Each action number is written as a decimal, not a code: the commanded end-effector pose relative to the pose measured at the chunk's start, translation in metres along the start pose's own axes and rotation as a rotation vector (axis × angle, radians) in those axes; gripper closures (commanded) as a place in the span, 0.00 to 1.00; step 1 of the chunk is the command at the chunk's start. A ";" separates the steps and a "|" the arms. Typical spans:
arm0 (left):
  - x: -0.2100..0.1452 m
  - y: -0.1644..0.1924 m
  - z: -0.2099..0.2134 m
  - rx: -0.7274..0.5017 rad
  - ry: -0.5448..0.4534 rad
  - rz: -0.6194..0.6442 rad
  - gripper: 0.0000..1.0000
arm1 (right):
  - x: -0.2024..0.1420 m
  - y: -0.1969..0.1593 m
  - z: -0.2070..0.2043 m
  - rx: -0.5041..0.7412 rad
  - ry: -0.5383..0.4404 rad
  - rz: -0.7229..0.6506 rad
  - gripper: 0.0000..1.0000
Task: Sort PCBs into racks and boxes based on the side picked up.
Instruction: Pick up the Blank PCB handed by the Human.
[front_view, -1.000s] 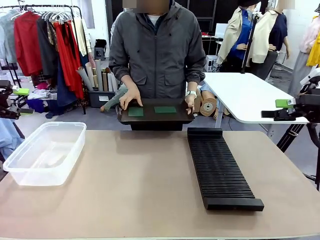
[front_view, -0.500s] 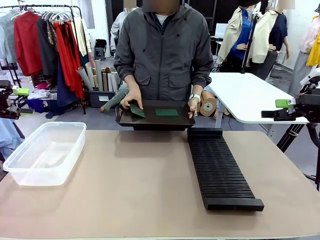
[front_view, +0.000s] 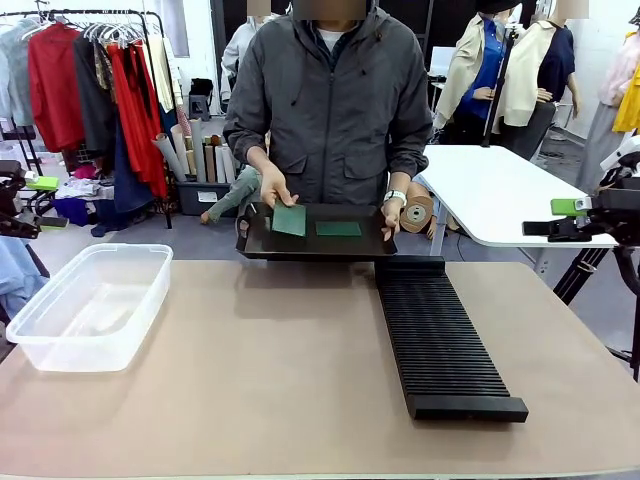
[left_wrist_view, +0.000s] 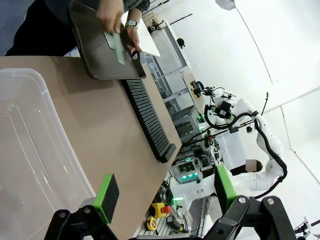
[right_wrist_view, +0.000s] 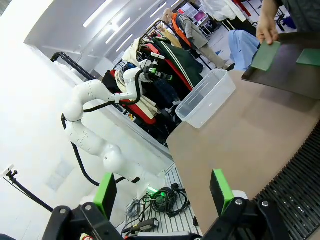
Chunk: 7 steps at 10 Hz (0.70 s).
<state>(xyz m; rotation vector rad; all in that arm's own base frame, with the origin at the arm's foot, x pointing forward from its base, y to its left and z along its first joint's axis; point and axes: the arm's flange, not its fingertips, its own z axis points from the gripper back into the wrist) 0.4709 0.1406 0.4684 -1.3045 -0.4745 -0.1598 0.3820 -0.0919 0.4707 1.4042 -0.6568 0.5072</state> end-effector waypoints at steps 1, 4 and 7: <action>0.000 -0.001 0.001 0.005 0.006 0.004 0.00 | 0.001 0.001 0.000 0.010 0.000 0.008 0.00; 0.000 -0.001 0.001 0.005 0.006 0.004 0.00 | 0.001 0.001 0.000 0.010 0.000 0.008 0.00; 0.000 -0.001 0.001 0.005 0.006 0.004 0.00 | 0.001 0.001 0.000 0.010 0.000 0.008 0.00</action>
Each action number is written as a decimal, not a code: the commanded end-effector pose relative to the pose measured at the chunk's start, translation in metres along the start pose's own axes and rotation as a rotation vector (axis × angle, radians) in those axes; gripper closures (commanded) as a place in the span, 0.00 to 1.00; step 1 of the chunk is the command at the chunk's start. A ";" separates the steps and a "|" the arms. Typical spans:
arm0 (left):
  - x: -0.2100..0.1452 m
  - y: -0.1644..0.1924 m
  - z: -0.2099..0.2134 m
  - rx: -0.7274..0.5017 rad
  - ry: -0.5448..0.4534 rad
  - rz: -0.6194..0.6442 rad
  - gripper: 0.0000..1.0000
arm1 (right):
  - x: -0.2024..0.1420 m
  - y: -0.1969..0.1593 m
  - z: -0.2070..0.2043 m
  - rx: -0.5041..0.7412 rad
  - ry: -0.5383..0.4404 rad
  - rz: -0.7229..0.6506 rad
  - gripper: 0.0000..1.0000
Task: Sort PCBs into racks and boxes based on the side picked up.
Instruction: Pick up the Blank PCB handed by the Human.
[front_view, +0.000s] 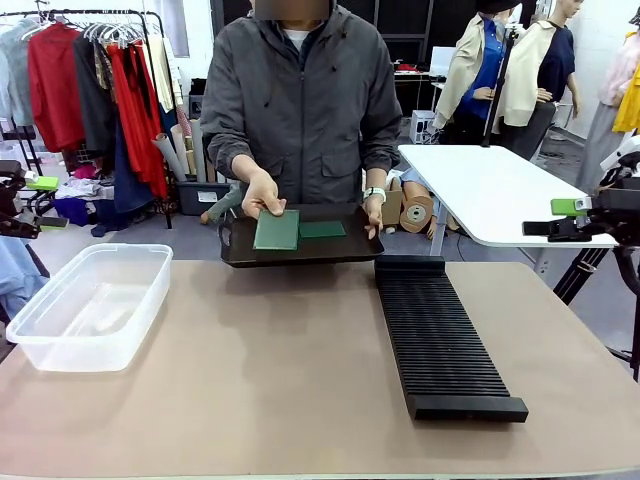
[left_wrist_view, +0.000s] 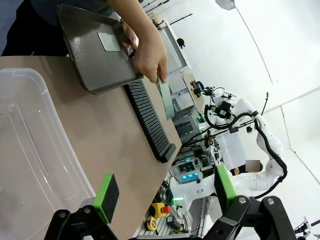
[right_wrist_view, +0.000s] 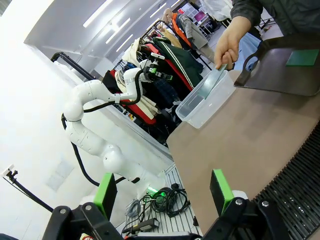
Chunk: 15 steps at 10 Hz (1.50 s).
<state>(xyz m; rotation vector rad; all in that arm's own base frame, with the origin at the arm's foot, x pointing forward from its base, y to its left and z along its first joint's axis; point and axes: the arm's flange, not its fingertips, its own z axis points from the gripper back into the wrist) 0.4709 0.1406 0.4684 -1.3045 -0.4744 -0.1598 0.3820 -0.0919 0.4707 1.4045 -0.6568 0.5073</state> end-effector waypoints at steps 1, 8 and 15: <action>0.000 -0.001 0.001 0.005 0.006 0.004 0.00 | 0.001 0.001 0.000 0.009 0.000 0.008 0.00; 0.000 -0.001 0.001 0.005 0.006 0.004 0.00 | 0.001 0.001 0.000 0.009 0.000 0.008 0.00; -0.039 0.009 -0.080 -0.062 0.091 0.047 0.00 | 0.001 0.001 0.000 0.009 0.000 0.008 0.00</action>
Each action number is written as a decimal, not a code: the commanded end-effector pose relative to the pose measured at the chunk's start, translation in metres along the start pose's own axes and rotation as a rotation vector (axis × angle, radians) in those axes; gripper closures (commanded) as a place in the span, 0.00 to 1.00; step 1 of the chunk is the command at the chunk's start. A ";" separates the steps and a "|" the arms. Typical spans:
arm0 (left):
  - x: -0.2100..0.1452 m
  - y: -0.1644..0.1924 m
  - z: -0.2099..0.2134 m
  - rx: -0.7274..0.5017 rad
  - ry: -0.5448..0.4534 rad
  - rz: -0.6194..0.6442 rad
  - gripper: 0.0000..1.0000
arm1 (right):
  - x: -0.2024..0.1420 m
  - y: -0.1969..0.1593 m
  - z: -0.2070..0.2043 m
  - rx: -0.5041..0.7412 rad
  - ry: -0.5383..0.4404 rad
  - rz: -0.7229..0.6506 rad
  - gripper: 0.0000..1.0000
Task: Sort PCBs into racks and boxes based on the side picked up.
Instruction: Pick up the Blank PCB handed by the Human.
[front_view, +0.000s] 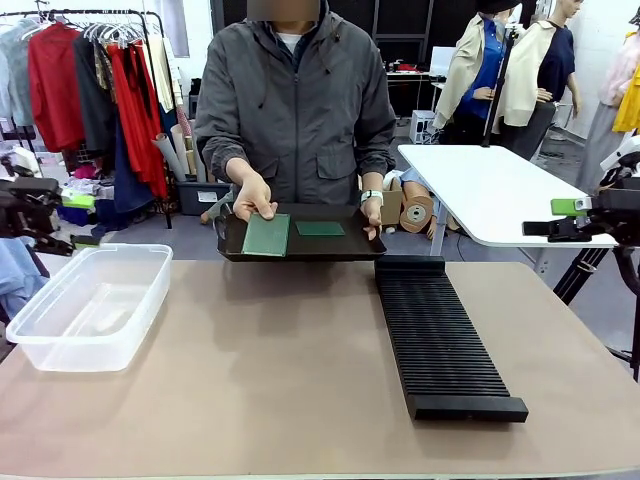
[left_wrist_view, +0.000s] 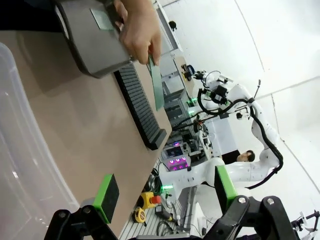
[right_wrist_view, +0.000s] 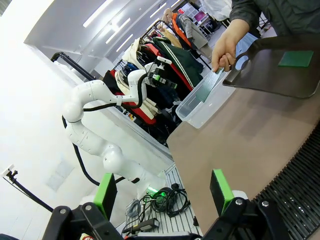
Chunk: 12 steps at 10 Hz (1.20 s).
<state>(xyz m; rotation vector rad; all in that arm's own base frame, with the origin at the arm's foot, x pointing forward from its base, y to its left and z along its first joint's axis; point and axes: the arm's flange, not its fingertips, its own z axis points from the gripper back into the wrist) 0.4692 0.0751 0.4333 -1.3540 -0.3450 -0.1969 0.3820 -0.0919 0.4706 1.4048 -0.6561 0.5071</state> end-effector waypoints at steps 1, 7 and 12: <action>-0.021 0.002 -0.034 -0.027 0.011 -0.005 0.00 | 0.001 0.001 0.000 0.009 0.000 0.008 0.00; -0.037 0.014 -0.121 -0.072 -0.057 -0.007 0.00 | 0.001 0.001 0.000 0.009 0.000 0.008 0.00; 0.001 0.019 -0.178 -0.056 -0.050 -0.024 0.00 | 0.001 0.001 0.000 0.009 0.000 0.008 0.00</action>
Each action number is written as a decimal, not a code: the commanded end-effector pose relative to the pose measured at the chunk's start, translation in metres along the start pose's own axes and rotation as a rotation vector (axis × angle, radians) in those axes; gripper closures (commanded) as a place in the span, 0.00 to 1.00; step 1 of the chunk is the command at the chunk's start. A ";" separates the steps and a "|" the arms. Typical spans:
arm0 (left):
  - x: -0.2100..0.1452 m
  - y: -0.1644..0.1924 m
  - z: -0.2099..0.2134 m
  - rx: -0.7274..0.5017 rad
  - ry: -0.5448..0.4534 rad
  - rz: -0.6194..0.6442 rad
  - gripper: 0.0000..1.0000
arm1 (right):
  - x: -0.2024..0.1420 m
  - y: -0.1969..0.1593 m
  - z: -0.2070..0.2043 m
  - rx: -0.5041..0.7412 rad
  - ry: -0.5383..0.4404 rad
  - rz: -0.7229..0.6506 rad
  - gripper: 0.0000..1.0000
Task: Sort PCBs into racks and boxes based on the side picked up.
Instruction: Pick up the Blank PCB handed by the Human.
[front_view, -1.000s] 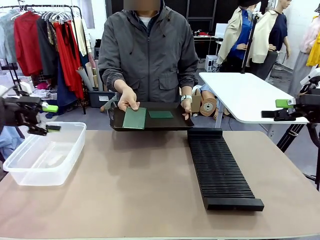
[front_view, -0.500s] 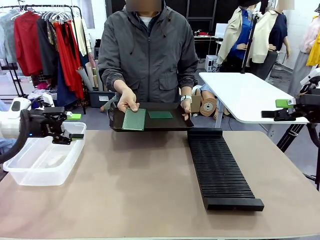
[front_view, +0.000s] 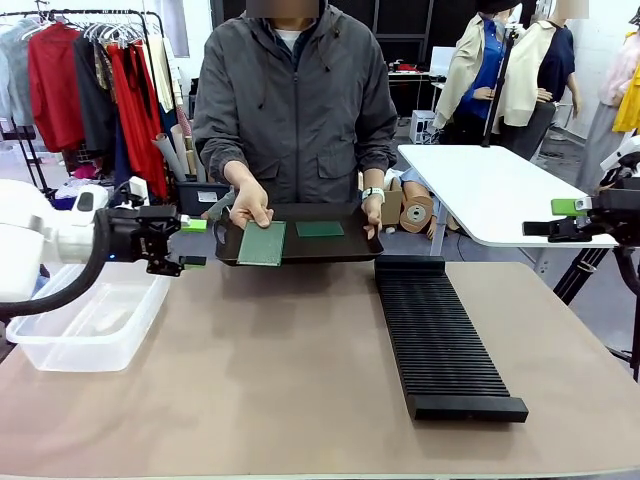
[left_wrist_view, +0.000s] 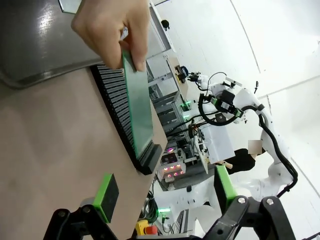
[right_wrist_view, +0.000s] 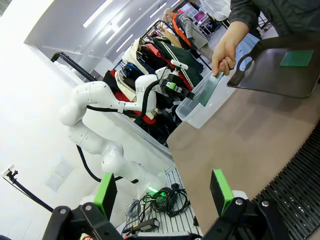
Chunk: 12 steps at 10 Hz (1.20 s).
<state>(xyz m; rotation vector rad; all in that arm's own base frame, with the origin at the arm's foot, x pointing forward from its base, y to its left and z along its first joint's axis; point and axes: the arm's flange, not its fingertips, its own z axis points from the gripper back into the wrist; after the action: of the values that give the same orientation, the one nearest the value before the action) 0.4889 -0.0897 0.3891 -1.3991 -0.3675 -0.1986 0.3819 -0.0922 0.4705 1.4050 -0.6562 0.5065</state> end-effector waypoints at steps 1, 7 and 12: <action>0.013 0.010 -0.016 -0.010 -0.025 -0.020 0.00 | 0.001 0.001 0.000 0.009 0.001 0.009 0.00; 0.021 0.023 -0.065 -0.052 0.011 -0.058 0.00 | 0.001 0.001 0.000 0.009 0.001 0.009 0.00; 0.036 0.044 -0.085 -0.051 -0.014 -0.025 0.00 | 0.001 0.001 0.000 0.009 0.001 0.009 0.00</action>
<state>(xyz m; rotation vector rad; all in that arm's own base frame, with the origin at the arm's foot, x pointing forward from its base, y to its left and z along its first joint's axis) 0.5437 -0.1582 0.3523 -1.4466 -0.3575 -0.2287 0.3818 -0.0923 0.4705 1.4056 -0.6560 0.5064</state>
